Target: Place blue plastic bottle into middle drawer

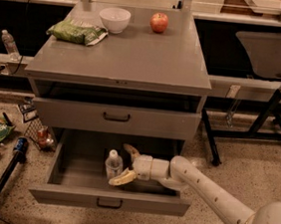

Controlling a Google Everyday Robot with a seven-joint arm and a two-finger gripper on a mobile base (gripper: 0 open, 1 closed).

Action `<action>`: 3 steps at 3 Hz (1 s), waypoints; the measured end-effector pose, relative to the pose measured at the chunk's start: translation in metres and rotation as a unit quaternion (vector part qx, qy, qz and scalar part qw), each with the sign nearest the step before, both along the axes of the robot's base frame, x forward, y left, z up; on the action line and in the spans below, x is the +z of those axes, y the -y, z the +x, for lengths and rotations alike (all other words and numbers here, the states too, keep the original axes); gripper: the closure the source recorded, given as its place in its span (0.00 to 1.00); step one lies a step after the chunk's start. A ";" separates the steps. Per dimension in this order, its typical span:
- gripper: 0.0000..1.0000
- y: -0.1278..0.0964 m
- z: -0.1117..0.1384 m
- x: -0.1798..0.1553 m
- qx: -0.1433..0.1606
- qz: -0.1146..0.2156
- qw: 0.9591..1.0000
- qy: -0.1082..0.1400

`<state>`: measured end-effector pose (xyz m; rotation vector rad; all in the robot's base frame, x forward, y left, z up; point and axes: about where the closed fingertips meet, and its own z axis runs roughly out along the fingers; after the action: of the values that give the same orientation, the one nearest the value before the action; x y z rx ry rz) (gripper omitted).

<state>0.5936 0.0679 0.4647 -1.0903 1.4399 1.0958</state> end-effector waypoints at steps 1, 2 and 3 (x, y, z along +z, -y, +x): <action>0.18 0.026 -0.010 0.020 -0.004 -0.010 1.000 -0.023; 0.41 0.057 -0.029 0.056 -0.027 -0.031 0.998 -0.048; 0.65 0.086 -0.056 0.107 -0.062 -0.057 0.995 -0.060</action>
Offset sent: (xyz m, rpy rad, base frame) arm -0.0678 -0.1072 0.1104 -0.1484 0.1650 -0.1290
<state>0.5380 -0.0179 0.5712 -1.0142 1.6606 1.0162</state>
